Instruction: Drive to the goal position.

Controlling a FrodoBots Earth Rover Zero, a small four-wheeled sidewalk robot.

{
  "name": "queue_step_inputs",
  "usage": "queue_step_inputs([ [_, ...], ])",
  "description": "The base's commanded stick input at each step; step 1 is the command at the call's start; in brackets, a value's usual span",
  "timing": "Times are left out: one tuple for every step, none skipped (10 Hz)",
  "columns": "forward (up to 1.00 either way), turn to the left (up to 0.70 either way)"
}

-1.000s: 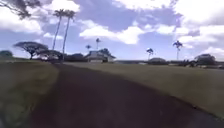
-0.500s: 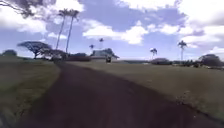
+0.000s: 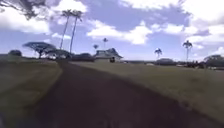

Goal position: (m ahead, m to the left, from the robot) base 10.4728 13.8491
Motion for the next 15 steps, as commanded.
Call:
queue_step_inputs([
  [0.50, 0.00],
  [0.50, 0.00],
  [0.50, 0.05],
  [0.50, 0.43],
  [0.50, 0.50],
  [0.50, 0.50],
  [0.50, 0.50],
  [0.50, 0.50],
  [0.50, 0.50],
  [0.50, 0.50],
  [0.50, 0.50],
  [0.50, 0.50],
  [0.50, 0.50],
  [0.50, 0.50],
  [0.50, 0.50],
])
